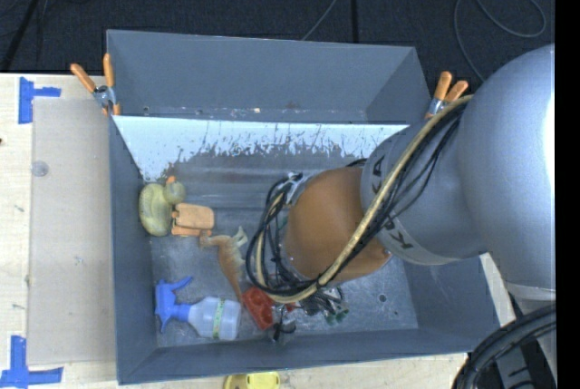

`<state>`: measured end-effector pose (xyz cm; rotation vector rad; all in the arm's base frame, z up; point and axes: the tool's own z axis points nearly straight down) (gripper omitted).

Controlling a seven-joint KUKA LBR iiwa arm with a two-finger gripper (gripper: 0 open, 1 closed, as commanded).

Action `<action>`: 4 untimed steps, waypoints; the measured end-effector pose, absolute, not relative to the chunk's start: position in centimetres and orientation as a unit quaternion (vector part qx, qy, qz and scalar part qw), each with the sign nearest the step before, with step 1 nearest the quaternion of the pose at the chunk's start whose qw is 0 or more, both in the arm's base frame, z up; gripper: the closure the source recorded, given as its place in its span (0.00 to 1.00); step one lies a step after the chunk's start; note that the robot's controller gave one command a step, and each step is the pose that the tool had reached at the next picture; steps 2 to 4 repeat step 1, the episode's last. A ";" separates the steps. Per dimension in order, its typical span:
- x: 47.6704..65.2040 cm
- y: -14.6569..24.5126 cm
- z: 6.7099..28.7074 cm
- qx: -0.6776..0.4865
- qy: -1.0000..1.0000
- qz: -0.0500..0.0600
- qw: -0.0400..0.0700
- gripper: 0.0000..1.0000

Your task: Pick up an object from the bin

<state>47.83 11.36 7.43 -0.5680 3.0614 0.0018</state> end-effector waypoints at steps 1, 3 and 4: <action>48.0 12.3 21.9 -0.171 0.985 0.001 0.014 1.00; 48.0 12.3 21.9 -0.171 0.985 0.001 0.014 1.00; 48.0 12.3 21.9 -0.171 0.985 0.001 0.014 1.00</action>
Offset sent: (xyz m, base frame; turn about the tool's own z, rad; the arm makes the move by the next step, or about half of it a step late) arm 0.0000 0.0000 0.0000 0.0000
